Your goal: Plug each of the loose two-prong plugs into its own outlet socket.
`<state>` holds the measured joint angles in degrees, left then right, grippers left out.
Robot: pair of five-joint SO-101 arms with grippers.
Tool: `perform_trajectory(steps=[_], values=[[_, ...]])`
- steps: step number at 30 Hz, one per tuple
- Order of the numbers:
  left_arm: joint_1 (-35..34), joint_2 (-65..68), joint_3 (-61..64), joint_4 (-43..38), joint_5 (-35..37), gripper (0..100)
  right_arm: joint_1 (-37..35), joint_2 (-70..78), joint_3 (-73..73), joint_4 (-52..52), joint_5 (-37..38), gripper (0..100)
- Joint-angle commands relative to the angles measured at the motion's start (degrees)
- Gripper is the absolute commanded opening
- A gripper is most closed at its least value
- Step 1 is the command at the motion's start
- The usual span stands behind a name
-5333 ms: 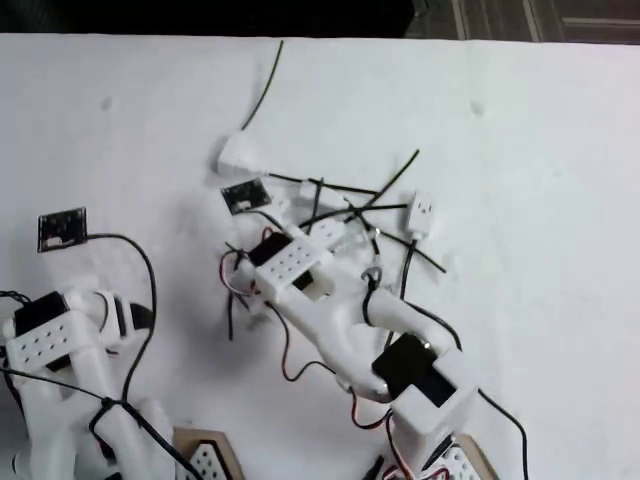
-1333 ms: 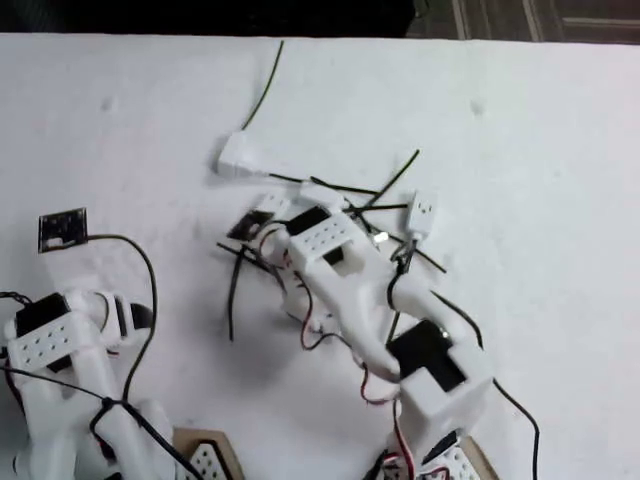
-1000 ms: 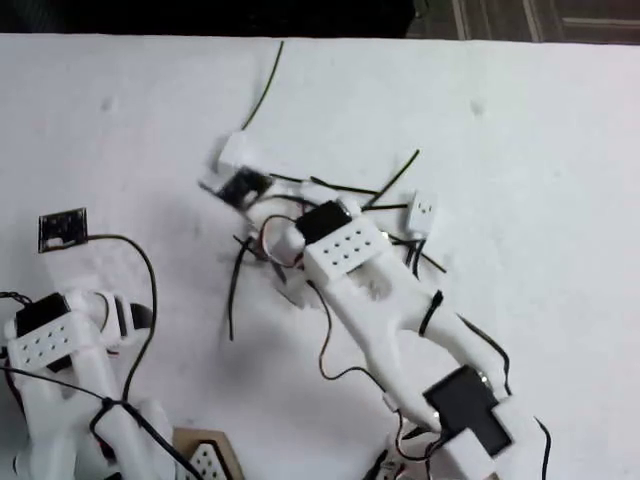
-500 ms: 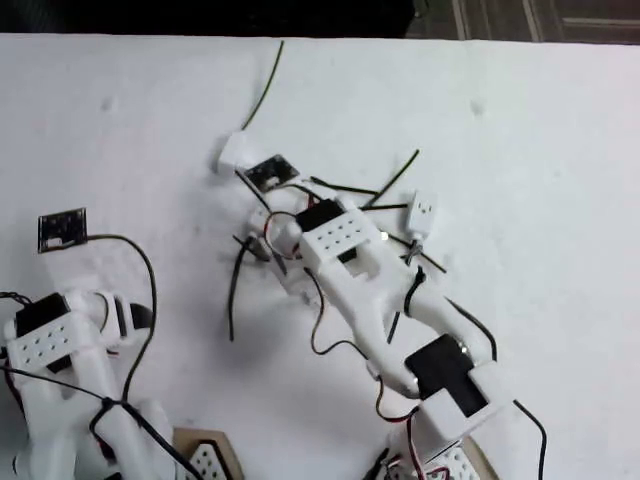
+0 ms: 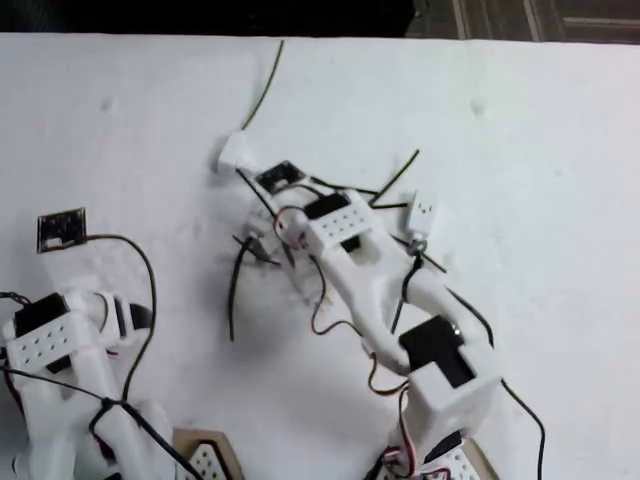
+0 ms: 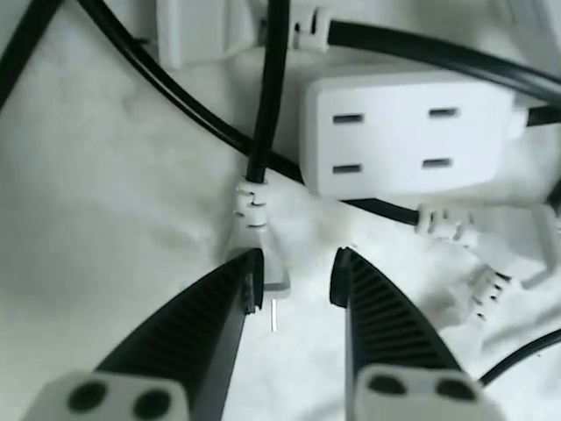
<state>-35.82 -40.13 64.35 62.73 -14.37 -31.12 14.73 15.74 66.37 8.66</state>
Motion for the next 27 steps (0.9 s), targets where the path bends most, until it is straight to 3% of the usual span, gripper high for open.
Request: perform_trajectory(steps=[1,7,27], values=[[-0.48,-1.63,-0.18,-0.7,-0.53,27,-1.27,1.36,-1.76,0.48,0.26,12.7],[-0.48,-1.63,-0.18,-0.7,-0.53,27,-5.76,1.54,-1.93,4.26,0.09,12.7],[-0.48,-1.63,-0.18,-0.7,-0.53,27,-7.52,1.98,-1.67,4.62,-3.43,12.3]])
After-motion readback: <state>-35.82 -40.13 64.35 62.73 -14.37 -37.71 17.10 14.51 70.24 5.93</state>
